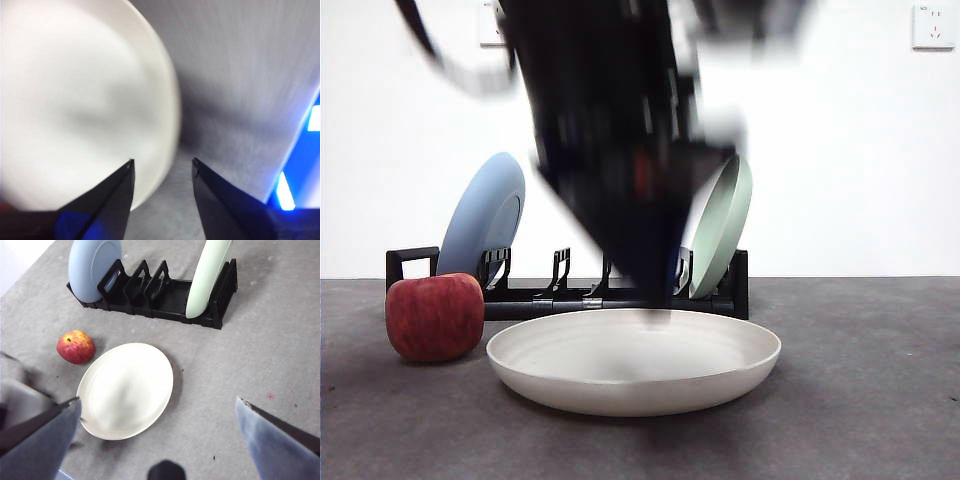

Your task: Take the yellow plate from the plate rack,put the plate on the table,take the apple from the table,put the apple in the plate

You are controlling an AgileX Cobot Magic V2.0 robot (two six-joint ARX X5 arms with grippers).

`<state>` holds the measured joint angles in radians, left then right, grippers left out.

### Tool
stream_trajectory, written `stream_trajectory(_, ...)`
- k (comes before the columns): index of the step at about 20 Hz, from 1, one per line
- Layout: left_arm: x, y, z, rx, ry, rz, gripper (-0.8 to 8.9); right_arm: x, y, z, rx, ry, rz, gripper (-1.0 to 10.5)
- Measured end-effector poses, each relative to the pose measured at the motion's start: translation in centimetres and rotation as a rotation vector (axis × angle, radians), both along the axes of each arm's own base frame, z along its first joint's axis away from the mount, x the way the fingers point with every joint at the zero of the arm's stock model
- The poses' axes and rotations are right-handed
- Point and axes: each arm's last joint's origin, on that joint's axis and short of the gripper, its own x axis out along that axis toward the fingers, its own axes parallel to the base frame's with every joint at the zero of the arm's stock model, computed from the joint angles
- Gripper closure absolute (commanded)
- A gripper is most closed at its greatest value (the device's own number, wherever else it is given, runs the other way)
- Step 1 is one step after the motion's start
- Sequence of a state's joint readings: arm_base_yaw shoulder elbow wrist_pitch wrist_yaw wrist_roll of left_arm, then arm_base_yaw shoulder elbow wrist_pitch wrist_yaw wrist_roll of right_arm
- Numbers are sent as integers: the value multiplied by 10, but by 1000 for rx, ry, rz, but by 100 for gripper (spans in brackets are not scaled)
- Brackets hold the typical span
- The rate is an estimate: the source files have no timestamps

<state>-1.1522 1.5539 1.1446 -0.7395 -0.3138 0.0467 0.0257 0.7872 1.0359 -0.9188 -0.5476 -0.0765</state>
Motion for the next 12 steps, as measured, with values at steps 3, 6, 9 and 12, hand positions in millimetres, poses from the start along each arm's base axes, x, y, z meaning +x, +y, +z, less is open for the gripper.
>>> stream_trajectory(3, -9, 39, 61, -243, -76, 84, 621, 5, 1, -1, 21, 5, 26, 383)
stream_trajectory(6, -25, 88, 112, -486, -146, 165, 626, 17, 4, -2, 76, 8, 84, 384)
stream_trajectory(9, -47, 135, 145, -698, -202, 209, 739, 31, 16, -1, 101, -14, 157, 383)
stream_trajectory(12, -63, 165, 159, -820, -231, 221, 821, 47, 38, -2, 125, -38, 249, 383)
